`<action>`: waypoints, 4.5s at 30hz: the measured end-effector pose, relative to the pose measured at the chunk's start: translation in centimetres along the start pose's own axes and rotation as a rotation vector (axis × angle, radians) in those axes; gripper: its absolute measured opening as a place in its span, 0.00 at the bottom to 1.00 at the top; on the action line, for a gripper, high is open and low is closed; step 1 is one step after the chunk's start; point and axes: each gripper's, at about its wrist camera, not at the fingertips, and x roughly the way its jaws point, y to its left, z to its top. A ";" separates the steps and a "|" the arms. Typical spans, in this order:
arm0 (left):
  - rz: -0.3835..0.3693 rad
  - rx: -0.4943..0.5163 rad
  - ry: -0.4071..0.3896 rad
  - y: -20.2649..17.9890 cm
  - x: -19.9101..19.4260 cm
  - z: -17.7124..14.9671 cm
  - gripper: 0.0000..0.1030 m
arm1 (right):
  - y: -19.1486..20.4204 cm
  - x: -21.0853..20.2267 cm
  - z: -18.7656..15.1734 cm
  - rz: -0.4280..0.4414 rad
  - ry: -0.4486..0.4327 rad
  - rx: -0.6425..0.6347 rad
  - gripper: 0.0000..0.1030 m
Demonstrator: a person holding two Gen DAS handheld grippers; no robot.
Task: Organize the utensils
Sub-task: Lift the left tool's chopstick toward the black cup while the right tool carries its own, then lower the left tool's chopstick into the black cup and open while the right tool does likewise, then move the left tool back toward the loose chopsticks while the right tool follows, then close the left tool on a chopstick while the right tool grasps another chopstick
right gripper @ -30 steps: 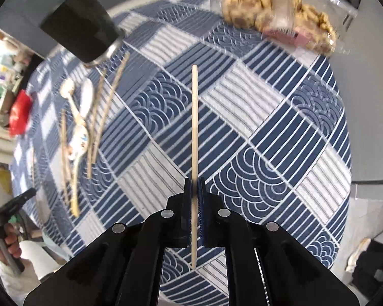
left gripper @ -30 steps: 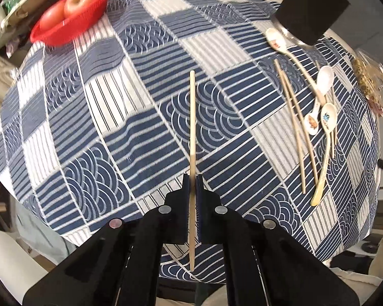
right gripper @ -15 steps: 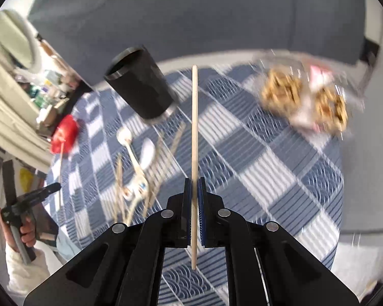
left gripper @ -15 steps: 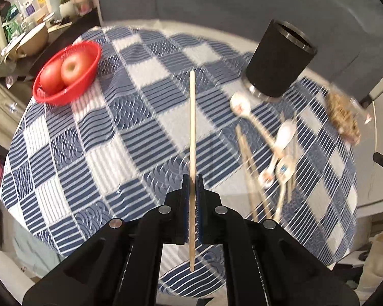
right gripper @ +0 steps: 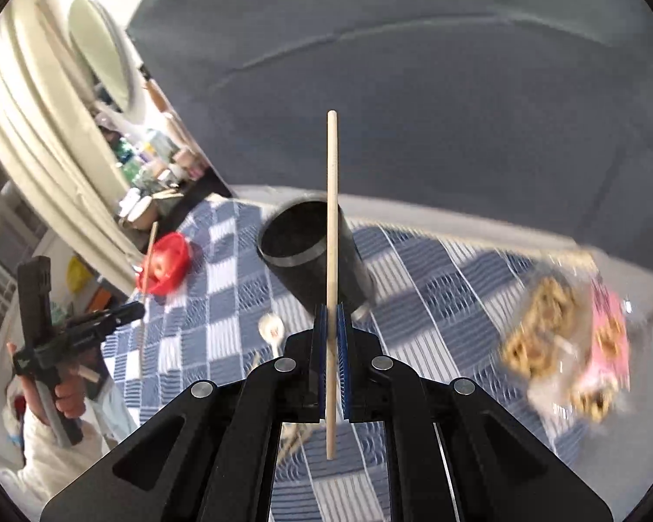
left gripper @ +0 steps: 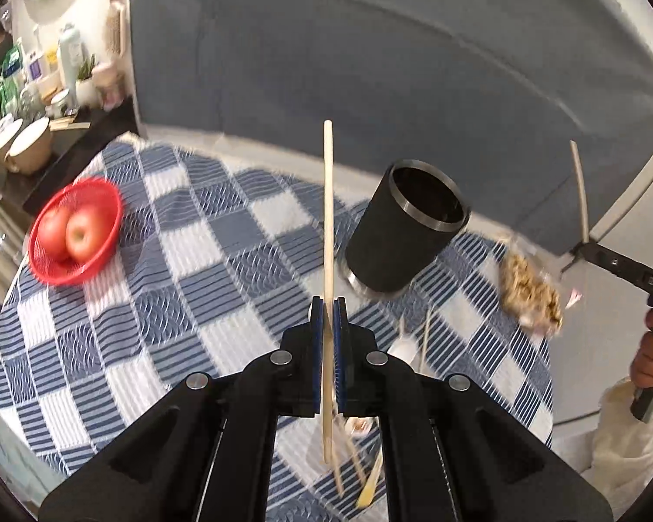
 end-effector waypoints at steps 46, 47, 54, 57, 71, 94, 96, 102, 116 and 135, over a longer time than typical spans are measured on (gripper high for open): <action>-0.349 0.035 -0.398 -5.9 12.5 7.2 0.05 | -1.6 13.3 5.1 0.238 -0.236 -0.180 0.05; -0.351 0.043 -0.382 -5.9 12.5 6.8 0.05 | -1.5 13.3 4.8 0.228 -0.217 -0.192 0.05; -0.266 0.100 -0.362 -5.2 9.0 5.6 0.40 | -0.2 10.3 4.5 0.120 -0.222 -0.227 0.35; -0.216 0.123 -0.367 -4.9 7.0 4.8 0.61 | 0.8 8.8 4.1 0.082 -0.232 -0.254 0.48; -0.072 0.134 -0.211 -2.3 3.8 0.3 0.94 | 2.6 4.9 -0.5 -0.049 -0.167 -0.163 0.85; -0.013 0.141 0.011 1.3 7.1 -7.6 0.94 | 3.6 8.8 -9.6 -0.233 0.002 -0.060 0.86; -0.007 0.149 0.027 1.4 7.3 -8.3 0.94 | 3.5 9.4 -10.2 -0.245 0.021 -0.050 0.86; 0.004 0.202 0.091 1.2 8.9 -10.7 0.94 | 2.8 11.6 -11.8 -0.272 0.078 -0.015 0.86; 0.011 0.267 0.187 1.1 12.5 -13.9 0.94 | 1.2 16.5 -14.6 -0.353 0.206 0.043 0.86; 0.138 0.229 0.281 1.6 13.7 -13.6 0.95 | 0.0 20.7 -15.1 -0.441 0.327 0.118 0.85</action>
